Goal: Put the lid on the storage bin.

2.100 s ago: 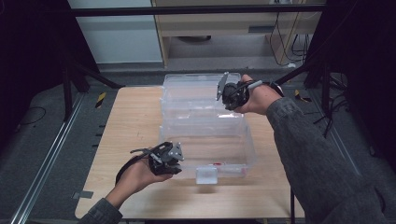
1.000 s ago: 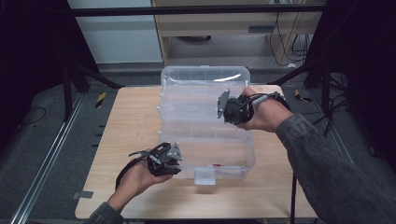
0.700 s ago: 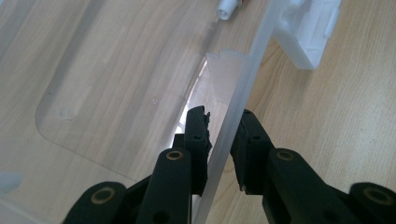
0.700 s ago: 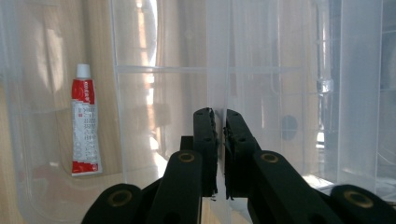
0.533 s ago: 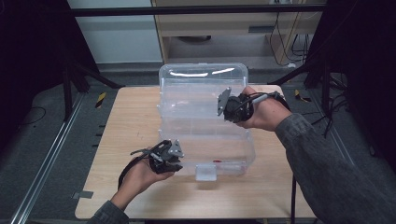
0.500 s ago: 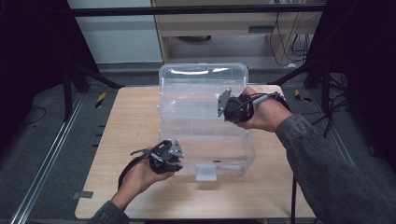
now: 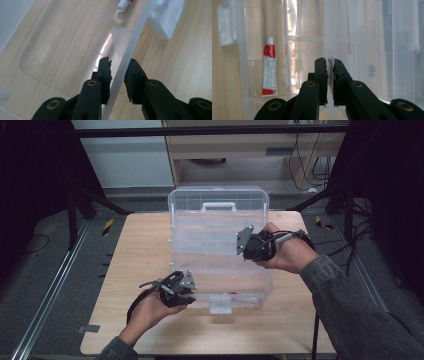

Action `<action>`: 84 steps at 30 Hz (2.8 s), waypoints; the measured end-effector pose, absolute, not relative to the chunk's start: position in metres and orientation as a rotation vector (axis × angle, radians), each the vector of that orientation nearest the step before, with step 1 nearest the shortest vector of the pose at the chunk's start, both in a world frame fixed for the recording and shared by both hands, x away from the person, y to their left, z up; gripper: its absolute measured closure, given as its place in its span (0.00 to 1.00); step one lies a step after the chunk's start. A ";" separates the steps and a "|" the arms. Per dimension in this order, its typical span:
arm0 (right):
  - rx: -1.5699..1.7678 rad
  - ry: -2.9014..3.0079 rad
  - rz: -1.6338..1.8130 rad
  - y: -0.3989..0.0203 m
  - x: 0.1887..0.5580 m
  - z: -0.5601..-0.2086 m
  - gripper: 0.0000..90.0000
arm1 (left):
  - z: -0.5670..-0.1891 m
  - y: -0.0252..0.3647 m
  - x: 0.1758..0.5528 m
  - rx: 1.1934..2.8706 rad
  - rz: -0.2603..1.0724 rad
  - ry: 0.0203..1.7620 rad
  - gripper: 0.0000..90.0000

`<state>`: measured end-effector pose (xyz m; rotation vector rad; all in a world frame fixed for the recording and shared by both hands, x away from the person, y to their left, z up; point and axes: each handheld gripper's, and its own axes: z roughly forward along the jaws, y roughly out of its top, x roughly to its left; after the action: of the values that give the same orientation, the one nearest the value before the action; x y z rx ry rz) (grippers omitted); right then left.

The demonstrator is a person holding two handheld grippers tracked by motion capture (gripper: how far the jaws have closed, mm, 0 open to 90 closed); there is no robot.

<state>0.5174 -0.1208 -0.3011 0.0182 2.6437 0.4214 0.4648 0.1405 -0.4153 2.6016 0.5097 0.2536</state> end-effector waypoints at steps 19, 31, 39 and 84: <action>0.014 2.664 0.378 -0.121 0.516 -0.302 0.92 | -0.418 0.141 0.462 2.588 0.338 0.445 0.80; 0.016 2.663 0.403 -0.124 0.509 -0.305 0.90 | -0.420 0.138 0.460 2.580 0.371 0.437 0.79; 0.020 2.664 0.421 -0.127 0.508 -0.306 0.93 | -0.425 0.133 0.454 2.545 0.361 0.508 0.77; 0.002 2.650 0.444 -0.129 0.490 -0.317 0.92 | -0.309 0.222 0.492 2.147 0.372 0.718 0.96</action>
<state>0.4903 -0.1294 -0.3166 0.0020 2.6495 0.4442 0.4920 0.2221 -0.3088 2.1469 0.7181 0.3719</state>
